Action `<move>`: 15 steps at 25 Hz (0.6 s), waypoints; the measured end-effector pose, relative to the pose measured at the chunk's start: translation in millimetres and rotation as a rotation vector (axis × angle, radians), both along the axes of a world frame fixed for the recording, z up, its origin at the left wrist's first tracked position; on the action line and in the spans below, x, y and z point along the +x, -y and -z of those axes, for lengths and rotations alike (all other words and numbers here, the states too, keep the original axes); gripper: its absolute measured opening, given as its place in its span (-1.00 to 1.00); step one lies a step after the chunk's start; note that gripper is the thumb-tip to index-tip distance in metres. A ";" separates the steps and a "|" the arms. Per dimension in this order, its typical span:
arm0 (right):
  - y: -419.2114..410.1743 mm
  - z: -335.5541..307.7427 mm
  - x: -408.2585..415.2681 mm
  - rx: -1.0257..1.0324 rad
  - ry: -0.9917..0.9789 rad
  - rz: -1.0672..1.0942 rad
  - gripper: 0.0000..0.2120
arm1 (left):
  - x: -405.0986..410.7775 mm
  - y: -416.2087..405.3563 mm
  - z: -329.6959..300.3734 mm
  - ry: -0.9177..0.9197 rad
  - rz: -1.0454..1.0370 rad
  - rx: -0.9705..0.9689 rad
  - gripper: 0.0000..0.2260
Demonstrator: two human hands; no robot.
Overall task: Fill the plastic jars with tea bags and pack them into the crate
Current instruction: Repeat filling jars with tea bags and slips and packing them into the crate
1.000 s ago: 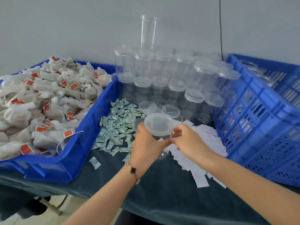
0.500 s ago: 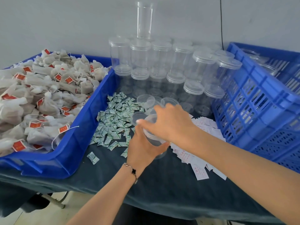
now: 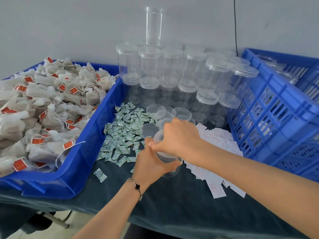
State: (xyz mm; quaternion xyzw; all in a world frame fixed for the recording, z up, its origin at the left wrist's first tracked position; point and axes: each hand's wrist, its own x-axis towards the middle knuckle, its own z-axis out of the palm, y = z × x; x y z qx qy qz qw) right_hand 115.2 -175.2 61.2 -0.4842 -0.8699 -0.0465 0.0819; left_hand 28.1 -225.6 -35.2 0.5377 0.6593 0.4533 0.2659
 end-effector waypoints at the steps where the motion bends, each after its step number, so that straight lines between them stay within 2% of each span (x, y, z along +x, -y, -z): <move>1: -0.4 -0.6 0.5 -0.007 0.001 -0.014 -0.46 | -0.3 0.3 0.7 -0.011 -0.002 0.007 -0.33; 6: 3.5 7.0 -1.3 -0.017 0.020 0.022 -0.56 | 1.5 -7.3 2.8 -0.141 0.025 -0.059 -0.41; 10: 13.4 26.9 -7.9 0.047 0.146 0.113 -0.30 | 2.8 -11.2 8.2 -0.276 0.027 -0.143 -0.64; 13: 11.4 32.5 -0.8 0.110 0.036 0.053 -0.37 | 3.2 -9.8 3.2 -0.413 0.063 -0.077 -0.61; 15: 7.1 33.6 6.5 0.101 -0.048 -0.005 -0.43 | 2.3 -9.1 -1.5 -0.331 0.050 -0.061 -0.57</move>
